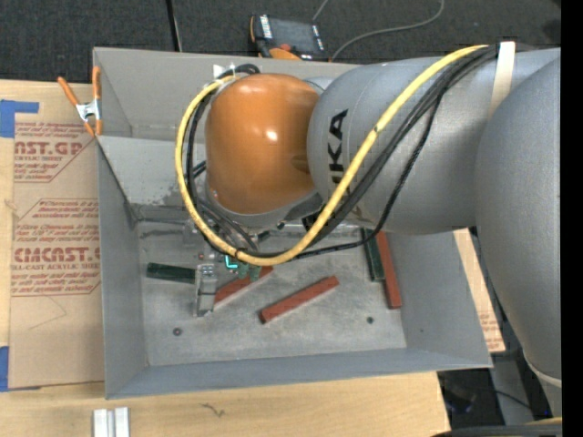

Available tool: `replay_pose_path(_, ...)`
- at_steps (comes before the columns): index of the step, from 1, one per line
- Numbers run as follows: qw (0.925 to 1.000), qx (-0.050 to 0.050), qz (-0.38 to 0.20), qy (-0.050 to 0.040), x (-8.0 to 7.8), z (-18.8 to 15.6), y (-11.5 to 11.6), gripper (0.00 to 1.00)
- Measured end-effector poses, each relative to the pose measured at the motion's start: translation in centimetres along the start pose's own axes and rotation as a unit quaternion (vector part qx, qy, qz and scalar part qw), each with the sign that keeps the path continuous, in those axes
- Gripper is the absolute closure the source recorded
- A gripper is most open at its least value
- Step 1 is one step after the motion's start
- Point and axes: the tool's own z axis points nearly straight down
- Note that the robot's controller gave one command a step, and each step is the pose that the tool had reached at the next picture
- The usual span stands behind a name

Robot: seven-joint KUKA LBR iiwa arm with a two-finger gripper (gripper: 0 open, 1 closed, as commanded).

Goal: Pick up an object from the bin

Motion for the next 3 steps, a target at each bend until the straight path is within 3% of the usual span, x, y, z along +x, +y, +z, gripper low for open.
replay_pose_path(1,0.9972,0.0,0.075,-0.0007,-3.6,15.3,1.0,0.0)
replay_pose_path(2,0.9972,-0.001,0.075,-0.0034,-3.8,14.8,1.1,1.0)
replay_pose_path(3,0.9986,-0.002,0.053,-0.0066,-1.3,0.5,-1.3,1.0)
